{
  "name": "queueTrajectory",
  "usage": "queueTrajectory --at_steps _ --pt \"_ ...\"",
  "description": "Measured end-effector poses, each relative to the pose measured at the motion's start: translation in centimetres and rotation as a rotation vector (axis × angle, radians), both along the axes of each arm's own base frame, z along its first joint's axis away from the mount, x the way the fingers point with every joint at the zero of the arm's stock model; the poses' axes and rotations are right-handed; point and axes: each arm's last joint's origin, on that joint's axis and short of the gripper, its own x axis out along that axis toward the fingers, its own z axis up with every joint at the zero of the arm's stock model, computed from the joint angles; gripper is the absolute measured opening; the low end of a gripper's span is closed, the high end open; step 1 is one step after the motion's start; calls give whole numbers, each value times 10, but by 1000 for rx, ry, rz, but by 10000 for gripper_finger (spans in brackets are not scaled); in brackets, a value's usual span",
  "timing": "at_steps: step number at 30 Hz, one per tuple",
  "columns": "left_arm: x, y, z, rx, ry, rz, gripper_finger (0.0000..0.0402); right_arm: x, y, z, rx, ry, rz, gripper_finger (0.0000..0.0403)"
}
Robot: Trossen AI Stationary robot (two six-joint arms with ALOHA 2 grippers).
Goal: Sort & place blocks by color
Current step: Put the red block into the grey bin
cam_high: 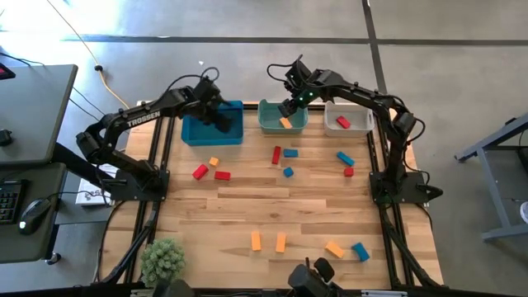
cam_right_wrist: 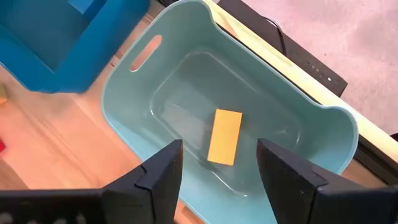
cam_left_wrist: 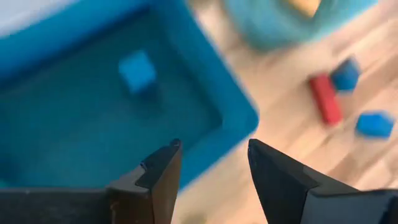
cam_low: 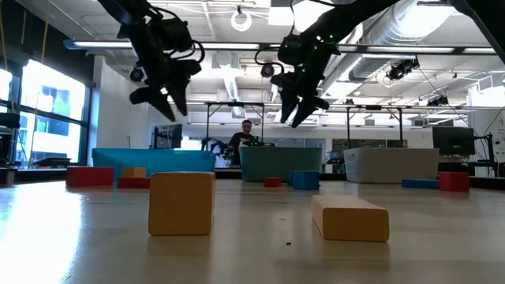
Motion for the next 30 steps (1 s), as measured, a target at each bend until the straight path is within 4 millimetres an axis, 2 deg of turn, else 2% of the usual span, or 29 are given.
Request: queueTrajectory --at_steps 7,11,20,30 --pt "-1 -25 -7 -153 143 -18 175 0 0 0 -9 5 18 193" --pt "2 -35 -11 -180 185 -13 175 0 0 0 -9 5 19 193" --pt "0 -61 -42 -283 280 12 175 2 3 0 -21 12 59 193" --pt "0 -83 -60 -331 359 -18 175 2 4 0 -23 13 67 193"
